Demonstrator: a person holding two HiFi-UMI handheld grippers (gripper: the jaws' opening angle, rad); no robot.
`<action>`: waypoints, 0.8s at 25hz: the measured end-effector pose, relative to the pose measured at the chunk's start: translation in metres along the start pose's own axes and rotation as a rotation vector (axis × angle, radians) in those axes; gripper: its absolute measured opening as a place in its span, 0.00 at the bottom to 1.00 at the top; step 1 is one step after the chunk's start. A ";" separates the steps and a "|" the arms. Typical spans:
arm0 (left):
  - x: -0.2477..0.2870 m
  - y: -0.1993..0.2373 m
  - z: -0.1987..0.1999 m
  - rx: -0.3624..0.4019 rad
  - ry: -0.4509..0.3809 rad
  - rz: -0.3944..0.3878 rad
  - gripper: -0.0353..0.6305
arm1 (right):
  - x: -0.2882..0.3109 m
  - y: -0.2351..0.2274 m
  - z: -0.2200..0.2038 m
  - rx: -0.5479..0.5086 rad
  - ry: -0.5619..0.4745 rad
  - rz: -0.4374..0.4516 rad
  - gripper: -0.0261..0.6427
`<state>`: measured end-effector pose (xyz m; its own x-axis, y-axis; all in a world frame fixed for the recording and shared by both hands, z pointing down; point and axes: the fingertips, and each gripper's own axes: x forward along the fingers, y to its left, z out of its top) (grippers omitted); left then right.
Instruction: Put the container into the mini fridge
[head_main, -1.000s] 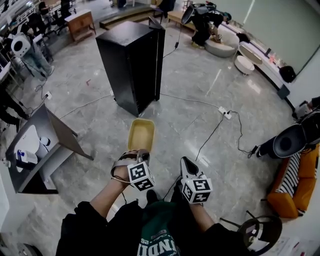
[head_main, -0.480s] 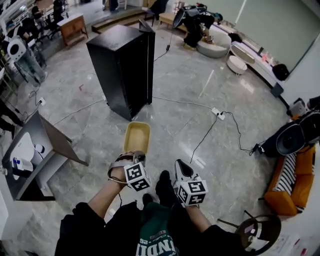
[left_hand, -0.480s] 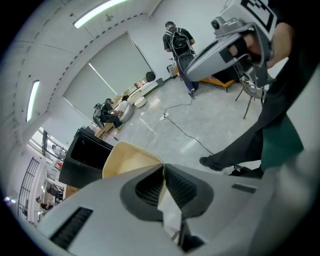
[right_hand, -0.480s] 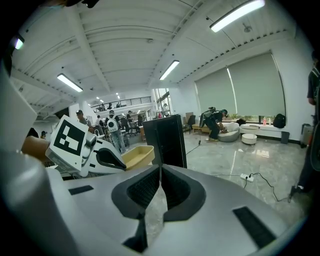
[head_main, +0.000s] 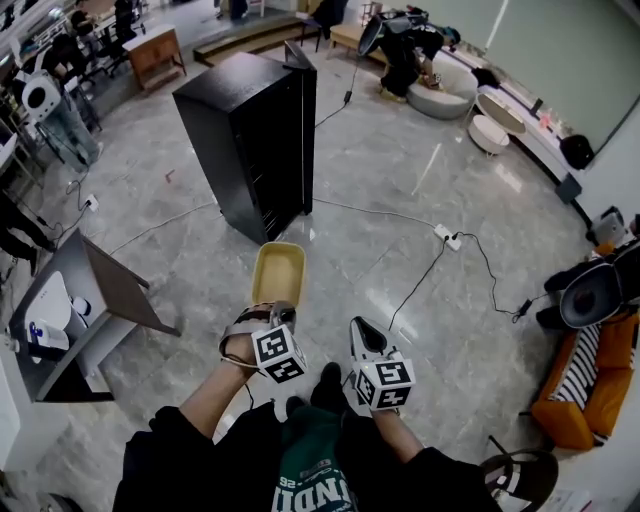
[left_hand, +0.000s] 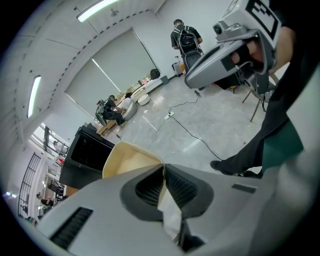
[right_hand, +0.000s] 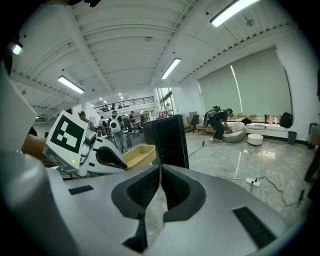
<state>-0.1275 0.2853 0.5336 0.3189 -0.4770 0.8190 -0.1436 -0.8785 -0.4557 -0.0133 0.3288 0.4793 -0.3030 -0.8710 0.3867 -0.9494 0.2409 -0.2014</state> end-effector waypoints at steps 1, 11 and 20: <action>0.003 0.005 0.003 -0.004 0.002 0.002 0.09 | 0.005 -0.004 0.003 -0.001 0.000 0.006 0.09; 0.035 0.044 0.022 -0.045 0.053 0.019 0.09 | 0.048 -0.041 0.022 -0.002 0.017 0.074 0.09; 0.052 0.062 0.047 -0.094 0.077 0.033 0.09 | 0.066 -0.070 0.028 -0.018 0.044 0.127 0.09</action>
<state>-0.0755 0.2072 0.5318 0.2398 -0.5033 0.8302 -0.2413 -0.8592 -0.4512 0.0354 0.2422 0.4938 -0.4236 -0.8134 0.3987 -0.9045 0.3559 -0.2350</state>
